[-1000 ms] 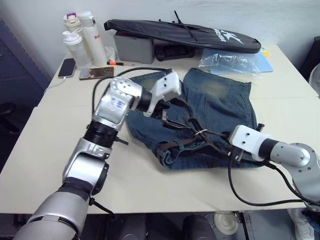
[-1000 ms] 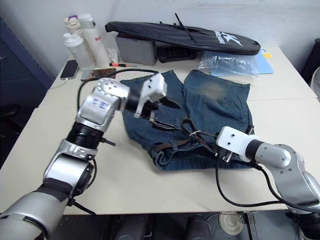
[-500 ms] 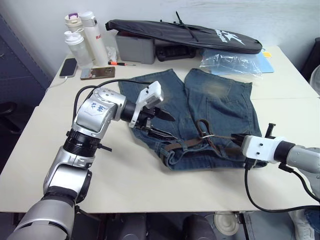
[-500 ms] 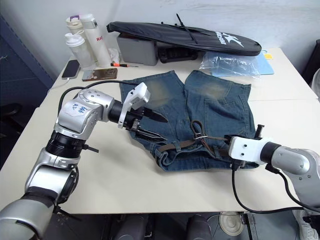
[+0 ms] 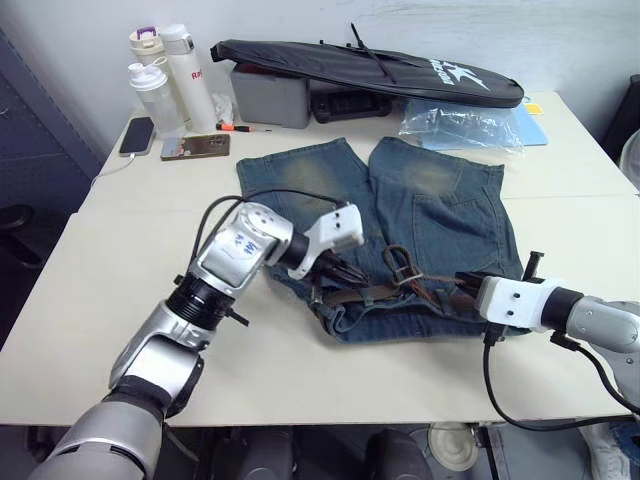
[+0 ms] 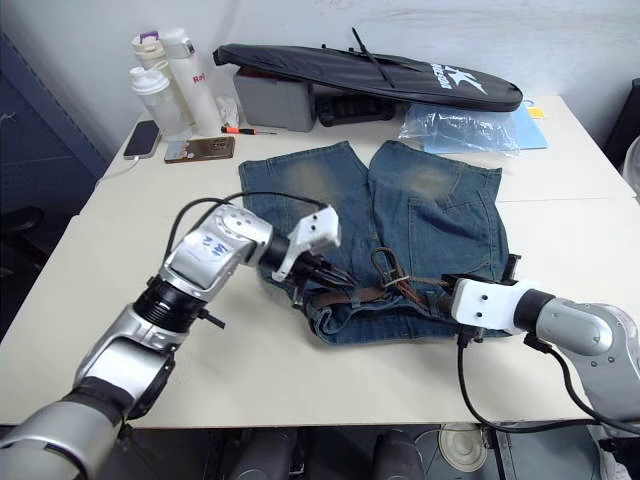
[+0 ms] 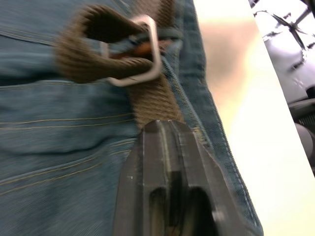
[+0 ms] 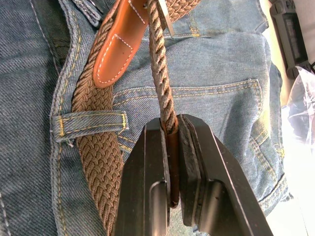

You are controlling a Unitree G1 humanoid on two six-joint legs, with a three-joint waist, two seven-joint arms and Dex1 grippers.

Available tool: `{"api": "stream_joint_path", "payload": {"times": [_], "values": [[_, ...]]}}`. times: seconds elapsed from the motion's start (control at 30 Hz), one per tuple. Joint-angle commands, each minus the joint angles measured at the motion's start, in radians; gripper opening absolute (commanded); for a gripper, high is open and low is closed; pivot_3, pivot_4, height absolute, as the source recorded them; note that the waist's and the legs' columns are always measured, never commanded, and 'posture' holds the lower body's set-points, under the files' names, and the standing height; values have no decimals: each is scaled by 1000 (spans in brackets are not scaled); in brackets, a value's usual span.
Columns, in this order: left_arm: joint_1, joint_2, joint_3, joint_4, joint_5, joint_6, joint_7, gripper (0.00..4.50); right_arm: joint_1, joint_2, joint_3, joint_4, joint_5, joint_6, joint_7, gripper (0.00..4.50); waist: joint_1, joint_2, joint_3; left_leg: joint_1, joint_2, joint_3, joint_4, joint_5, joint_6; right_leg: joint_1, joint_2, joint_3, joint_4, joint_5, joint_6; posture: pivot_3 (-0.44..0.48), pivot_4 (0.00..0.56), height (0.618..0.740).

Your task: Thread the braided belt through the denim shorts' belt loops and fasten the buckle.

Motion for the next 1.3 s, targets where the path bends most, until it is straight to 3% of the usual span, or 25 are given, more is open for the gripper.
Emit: {"api": "stream_joint_path", "payload": {"times": [0.03, 0.23, 0.4, 0.67, 1.1, 1.3], "values": [[15, -5, -56, -15, 59, -61, 29, 13, 16, 1, -54, -57, 7, 7, -5, 0, 0, 0, 0, 0, 0, 0, 0, 0, 0, 0, 0, 0, 0, 0, 0, 0, 150, 645], [76, 16, -206, 97, 237, -270, 74, 13, 28, -3, -58, -86, -21, -1, -19, 0, 0, 0, -1, 0, 0, 1, 0, 0, 0, 0, 0, 0, 0, 0, 0, 0, 150, 645], [97, -5, -160, 66, 186, -220, 39, 13, 107, -14, -99, -55, -68, -64, -32, 0, 7, -3, -9, 0, 0, 0, 0, 0, 0, 1, 0, 0, 0, 0, 0, 0, 150, 645], [108, 73, -150, 70, 211, -257, -19, 13, 215, -55, -182, 136, -126, -273, -56, 0, -4, -4, -11, 1, 1, 2, 0, 0, 0, 0, 0, 0, 1, 0, -1, 0, 150, 645], [147, 128, -154, 11, 209, -231, -52, 13, 176, -147, -196, 429, -231, -492, -186, 0, -3, -4, -12, 3, 2, 5, 3, -1, 0, -1, -3, 1, 10, -4, -6, 0, 150, 645], [161, 158, -156, -6, 215, -229, -63, 13, 168, -185, -190, 497, -249, -546, -229, 0, -1, -5, -13, 1, 3, 11, 16, -3, -1, -1, -6, 0, 13, -10, -6, 0, 150, 645]]}}
